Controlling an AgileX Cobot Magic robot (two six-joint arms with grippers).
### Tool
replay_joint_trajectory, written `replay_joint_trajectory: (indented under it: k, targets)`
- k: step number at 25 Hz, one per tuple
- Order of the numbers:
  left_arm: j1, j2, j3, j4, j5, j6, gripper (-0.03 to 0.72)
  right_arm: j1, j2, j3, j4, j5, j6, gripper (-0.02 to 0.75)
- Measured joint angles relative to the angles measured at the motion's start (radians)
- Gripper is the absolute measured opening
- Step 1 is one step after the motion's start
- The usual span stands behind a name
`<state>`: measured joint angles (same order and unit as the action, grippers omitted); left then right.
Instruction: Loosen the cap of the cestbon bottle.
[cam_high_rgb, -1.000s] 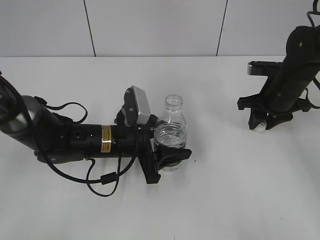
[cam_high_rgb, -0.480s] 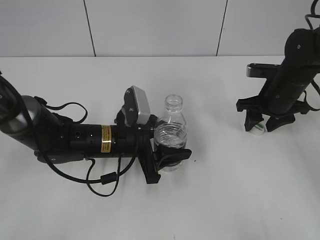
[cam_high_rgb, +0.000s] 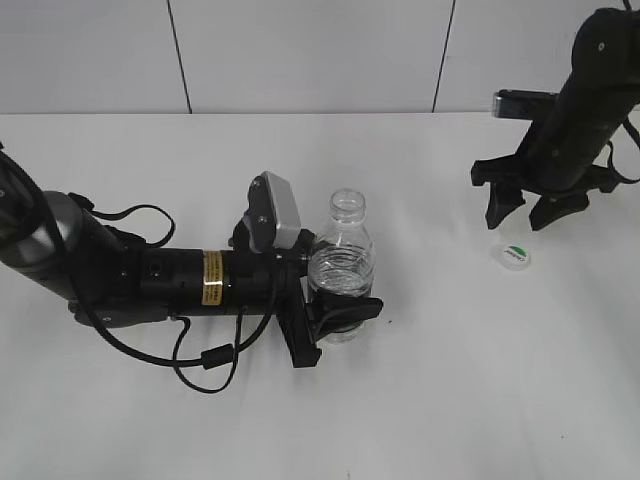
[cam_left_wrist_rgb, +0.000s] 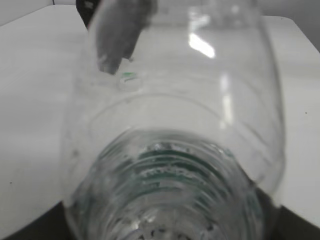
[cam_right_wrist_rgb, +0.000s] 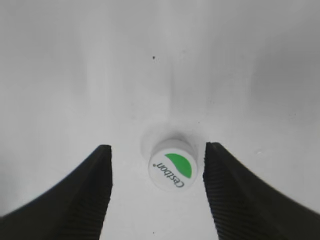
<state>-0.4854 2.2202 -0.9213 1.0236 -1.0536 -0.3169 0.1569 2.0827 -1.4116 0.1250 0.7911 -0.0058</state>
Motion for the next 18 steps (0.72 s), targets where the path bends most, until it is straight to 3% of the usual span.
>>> replay_joint_trajectory:
  k: [5,12,18]
  targets:
    - [0.000,0.000,0.000,-0.005,-0.001,0.000,0.406,0.000,0.000,-0.042,0.000,0.031,0.000,0.443]
    - [0.001,0.000,0.001,-0.028,0.007,0.001,0.533,0.000,0.000,-0.052,0.000,0.071,0.000,0.443]
    - [0.001,0.000,0.001,-0.038,-0.027,0.001,0.550,0.000,0.000,-0.052,0.000,0.074,-0.001,0.443]
